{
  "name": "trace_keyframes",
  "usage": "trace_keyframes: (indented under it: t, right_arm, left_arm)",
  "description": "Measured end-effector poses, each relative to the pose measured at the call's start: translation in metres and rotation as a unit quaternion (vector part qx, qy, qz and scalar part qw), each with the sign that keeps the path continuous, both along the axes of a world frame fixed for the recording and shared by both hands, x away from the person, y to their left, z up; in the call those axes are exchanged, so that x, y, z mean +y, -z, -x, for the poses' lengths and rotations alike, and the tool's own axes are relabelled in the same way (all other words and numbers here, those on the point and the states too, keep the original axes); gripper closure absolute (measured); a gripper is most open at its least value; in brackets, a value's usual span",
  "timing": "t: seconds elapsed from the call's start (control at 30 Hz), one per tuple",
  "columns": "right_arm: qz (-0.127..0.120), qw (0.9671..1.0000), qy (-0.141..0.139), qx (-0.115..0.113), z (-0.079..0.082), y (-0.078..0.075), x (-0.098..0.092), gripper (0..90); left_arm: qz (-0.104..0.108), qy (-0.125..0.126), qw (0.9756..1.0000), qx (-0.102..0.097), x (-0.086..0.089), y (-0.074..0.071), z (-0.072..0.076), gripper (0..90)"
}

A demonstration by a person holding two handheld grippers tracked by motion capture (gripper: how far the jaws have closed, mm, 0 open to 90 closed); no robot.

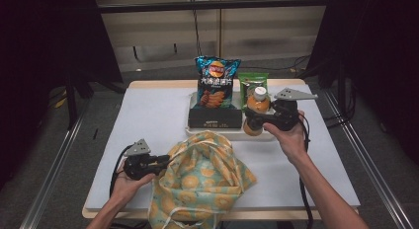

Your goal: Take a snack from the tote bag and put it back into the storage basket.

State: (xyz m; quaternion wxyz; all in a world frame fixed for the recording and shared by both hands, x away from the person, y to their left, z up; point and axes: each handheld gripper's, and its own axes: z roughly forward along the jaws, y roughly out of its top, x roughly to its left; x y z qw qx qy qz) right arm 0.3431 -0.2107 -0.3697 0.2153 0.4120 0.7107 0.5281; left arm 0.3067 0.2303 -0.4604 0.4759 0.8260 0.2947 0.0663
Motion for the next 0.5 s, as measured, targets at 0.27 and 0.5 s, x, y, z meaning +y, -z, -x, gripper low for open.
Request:
trace_keyframes:
  t: [0.27,0.5]
  right_arm:
    - [0.004,1.0,0.009,0.001,-0.02,0.007,-0.014,32.1]
    - [0.003,0.9999,0.015,0.0,-0.037,0.012,-0.028,32.1]
  left_arm:
    - [0.038,-0.044,0.9982,-0.013,0.015,-0.013,0.002,41.5]
    - [0.046,-0.071,0.9959,-0.031,0.019,-0.019,0.008,26.2]
